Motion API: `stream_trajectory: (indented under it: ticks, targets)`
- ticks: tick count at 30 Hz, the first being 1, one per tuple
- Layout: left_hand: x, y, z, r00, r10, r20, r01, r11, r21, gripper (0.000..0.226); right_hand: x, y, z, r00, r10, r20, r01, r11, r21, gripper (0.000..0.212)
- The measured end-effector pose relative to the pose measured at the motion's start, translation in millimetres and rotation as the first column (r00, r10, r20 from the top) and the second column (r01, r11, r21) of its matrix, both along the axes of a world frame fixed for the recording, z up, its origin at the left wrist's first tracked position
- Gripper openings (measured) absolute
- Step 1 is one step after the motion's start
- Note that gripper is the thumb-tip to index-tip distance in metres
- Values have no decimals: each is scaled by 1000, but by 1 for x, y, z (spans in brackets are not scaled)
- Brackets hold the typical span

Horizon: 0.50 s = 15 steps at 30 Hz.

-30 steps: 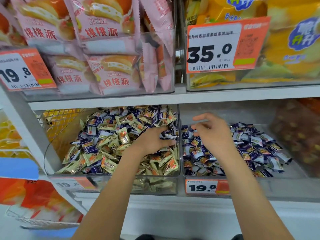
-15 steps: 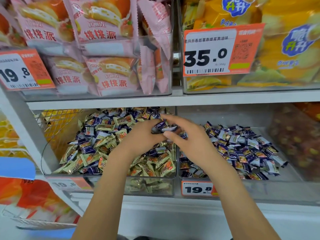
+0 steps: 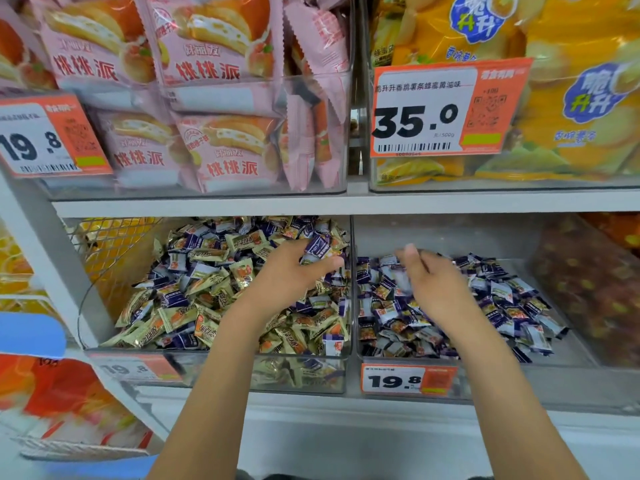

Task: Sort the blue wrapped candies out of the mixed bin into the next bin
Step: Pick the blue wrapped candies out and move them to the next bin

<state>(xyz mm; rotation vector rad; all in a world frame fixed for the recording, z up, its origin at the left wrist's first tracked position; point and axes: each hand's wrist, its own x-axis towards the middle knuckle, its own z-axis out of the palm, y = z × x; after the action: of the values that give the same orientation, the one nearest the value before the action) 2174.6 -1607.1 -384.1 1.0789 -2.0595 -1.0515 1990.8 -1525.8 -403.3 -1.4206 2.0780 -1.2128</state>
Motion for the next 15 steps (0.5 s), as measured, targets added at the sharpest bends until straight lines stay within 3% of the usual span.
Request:
stream_trajectory:
  ticks: [3, 6, 11, 13, 15]
  targets:
    - [-6, 2, 1, 999, -47, -21, 47, 999, -10, 28, 19, 4, 7, 992, 129, -9, -129, 981, -145, 36]
    - [-13, 7, 2, 996, -78, 39, 84, 983, -165, 10, 41, 1, 11, 943, 330, 44, -303, 906, -295, 32]
    - [-31, 24, 9, 995, -63, 71, 84, 937, -339, 9, 32, -3, 14, 953, 116, 280, 26, 889, -458, 17]
    - [-40, 29, 9, 997, -82, 4, 79, 950, -302, 19, 15, 1, 10, 964, -51, 260, 159, 897, -414, 13]
    - [-50, 32, 8, 993, -112, -29, 100, 957, -271, 23, 4, 4, 5, 974, -140, 177, 188, 936, -299, 17]
